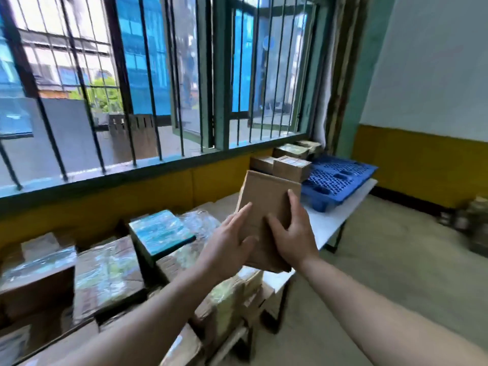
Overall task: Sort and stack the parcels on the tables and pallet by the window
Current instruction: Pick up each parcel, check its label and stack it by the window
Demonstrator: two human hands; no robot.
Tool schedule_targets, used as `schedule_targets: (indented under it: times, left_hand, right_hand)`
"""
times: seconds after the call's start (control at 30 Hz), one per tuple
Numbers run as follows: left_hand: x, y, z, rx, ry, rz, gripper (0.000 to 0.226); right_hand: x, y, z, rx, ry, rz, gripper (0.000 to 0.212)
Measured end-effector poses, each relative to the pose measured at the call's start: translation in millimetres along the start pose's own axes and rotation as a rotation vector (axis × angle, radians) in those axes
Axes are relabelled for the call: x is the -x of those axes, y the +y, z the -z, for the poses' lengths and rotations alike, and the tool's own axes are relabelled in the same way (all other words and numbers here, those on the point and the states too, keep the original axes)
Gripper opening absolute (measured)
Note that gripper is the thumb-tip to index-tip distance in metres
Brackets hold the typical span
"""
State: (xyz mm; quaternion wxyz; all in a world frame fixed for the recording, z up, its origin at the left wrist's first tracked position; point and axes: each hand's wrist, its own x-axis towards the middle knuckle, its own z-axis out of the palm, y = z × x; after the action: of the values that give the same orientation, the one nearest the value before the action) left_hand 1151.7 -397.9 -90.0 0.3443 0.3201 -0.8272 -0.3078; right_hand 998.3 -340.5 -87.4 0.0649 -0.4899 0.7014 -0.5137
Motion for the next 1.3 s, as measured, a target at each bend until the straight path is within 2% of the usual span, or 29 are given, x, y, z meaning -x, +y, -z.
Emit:
schedule_targets:
  times: [0.27,0.47,0.67,1.0,1.3]
  left_hand:
    - [-64,122,-208,0.134,-0.251,-0.14,0.07]
    - [-95,179,-312,0.139,-0.451,-0.173,0.069]
    - [-145,193,-385,0.205,-0.599,-0.174,0.072]
    - [-285,205,-463,0.181,-0.698,-0.269,0.073]
    - [-367,239,-557,0.179,-0.798,-0.312,0.074]
  right_hand:
    - [-5,124,210,0.175,0.236,-0.199,0.075]
    - [-5,186,307,0.24,0.286,-0.382,0.076]
    - [-33,242,347,0.271,0.343,-0.506,0.076]
    - [-152,313,381,0.302,0.469,-0.594,0.075]
    - [-215,387,445,0.319,0.541,-0.657,0.075]
